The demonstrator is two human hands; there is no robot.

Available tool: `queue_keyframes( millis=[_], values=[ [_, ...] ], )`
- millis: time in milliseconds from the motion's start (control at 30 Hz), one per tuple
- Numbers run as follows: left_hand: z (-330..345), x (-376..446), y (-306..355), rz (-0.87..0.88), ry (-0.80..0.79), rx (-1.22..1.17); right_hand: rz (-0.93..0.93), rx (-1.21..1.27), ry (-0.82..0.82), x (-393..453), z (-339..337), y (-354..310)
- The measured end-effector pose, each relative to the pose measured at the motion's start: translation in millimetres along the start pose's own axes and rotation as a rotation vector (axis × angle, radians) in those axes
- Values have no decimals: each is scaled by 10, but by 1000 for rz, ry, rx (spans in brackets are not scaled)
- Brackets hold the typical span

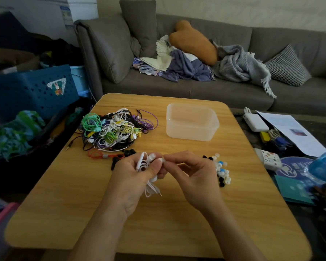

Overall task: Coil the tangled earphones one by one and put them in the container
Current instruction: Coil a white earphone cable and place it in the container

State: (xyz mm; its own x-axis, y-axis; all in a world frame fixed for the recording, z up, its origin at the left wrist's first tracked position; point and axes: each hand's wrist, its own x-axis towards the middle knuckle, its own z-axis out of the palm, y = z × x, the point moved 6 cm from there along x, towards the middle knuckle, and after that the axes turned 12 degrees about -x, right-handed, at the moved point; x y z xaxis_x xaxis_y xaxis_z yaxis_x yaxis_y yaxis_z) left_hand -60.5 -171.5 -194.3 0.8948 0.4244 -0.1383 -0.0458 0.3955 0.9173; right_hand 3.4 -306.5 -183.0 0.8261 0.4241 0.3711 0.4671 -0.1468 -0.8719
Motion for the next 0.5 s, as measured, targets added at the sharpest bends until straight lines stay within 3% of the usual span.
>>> queue_keyframes(
  millis=[200, 400, 500],
  values=[
    [32, -53, 81, 141, 50, 99, 189, 93, -18, -22, 29, 123],
    [134, -95, 228, 473, 3, 462, 605, 652, -239, -130, 222, 258],
    [153, -95, 236, 552, -47, 649, 645, 686, -267, -145, 204, 271]
  ],
)
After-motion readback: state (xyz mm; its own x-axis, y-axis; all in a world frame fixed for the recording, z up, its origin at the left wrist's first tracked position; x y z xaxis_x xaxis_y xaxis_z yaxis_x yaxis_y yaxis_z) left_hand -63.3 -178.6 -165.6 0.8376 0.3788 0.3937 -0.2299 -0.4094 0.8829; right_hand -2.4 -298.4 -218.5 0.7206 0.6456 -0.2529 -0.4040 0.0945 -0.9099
